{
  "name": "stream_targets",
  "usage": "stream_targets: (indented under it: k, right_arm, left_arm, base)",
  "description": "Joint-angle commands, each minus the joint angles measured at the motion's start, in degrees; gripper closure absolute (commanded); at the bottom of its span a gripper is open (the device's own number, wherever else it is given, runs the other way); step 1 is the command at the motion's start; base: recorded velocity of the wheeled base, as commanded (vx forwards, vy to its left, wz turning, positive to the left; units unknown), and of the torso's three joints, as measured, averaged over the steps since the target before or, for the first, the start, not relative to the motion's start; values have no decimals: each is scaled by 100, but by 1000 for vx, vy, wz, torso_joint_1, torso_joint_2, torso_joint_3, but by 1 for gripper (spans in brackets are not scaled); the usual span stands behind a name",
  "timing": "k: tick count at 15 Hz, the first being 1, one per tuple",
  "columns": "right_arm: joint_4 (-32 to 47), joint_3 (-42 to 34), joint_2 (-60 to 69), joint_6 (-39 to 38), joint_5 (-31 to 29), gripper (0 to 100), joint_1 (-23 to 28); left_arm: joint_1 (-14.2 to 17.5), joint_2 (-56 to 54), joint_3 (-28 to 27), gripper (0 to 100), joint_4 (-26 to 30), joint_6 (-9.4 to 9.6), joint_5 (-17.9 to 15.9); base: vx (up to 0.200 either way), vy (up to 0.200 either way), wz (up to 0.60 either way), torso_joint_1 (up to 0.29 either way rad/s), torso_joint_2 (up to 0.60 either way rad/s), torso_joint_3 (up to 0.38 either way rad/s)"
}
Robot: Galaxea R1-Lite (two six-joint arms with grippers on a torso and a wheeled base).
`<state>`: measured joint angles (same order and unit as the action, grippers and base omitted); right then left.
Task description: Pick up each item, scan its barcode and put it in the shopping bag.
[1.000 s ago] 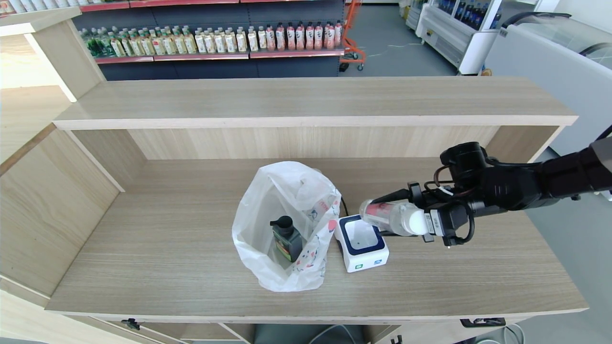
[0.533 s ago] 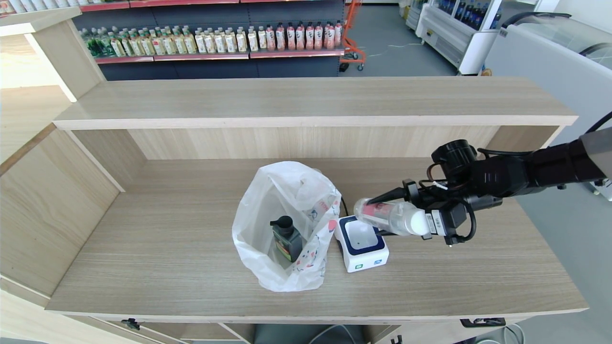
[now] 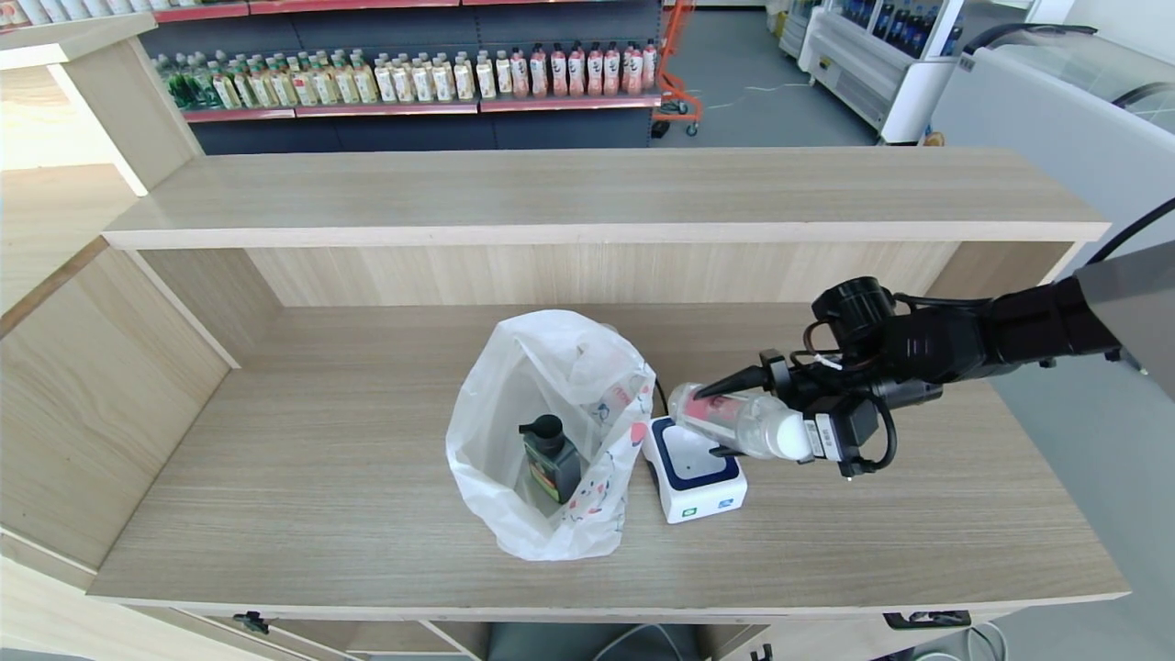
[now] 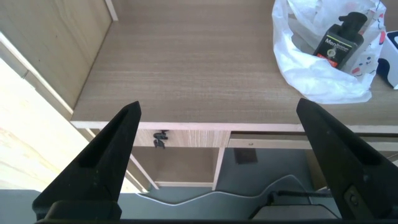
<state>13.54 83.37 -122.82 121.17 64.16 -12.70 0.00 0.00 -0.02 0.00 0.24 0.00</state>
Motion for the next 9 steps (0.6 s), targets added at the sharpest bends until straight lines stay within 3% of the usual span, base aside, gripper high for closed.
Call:
stream_targets:
  k: [1, 9]
  right_arm:
    - [-1, 100, -102, 47, 0, 100, -4]
    - [26, 109, -155, 284, -53, 100, 5]
  left_arm:
    - [0, 9, 2, 0, 0, 2, 0]
    - [0, 9, 2, 0, 0, 2, 0]
  base:
    - [0, 0, 0, 0, 0, 0]
    - [0, 0, 0, 0, 0, 0]
